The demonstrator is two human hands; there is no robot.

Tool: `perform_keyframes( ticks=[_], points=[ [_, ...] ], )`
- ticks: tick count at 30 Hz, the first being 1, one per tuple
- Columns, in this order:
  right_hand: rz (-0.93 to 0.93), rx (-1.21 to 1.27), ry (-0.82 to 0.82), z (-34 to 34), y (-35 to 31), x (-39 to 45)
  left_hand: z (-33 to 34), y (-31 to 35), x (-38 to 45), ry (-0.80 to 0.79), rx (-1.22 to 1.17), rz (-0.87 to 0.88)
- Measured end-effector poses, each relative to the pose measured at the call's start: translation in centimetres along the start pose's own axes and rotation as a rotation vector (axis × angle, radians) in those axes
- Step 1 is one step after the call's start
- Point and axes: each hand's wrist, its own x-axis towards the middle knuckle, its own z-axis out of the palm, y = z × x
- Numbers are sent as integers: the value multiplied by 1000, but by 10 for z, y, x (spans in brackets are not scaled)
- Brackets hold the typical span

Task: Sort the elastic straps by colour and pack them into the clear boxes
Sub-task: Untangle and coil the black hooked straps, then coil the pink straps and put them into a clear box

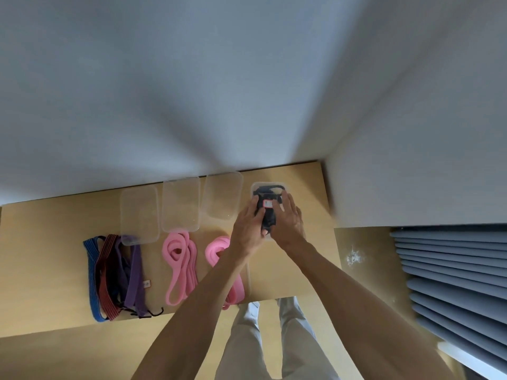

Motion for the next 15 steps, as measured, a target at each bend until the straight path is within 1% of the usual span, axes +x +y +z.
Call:
perform_keyframes(
  ticks=[2, 4, 8, 13, 15],
  points=[
    [66, 46, 32, -2, -3, 3, -1, 2, 0, 22, -9, -44],
    [46, 9, 44, -3, -1, 0, -3, 3, -6, 42, -13, -44],
    [-11, -76, -15, -1, 9, -11, -2, 3, -16, 4, -52, 4],
    [9, -114, 4, -8, 6, 3, -9, 5, 7, 39, -49, 5],
    [29, -92, -4, -12, 1, 15, -10, 3, 16, 56, -48, 9]
  ],
)
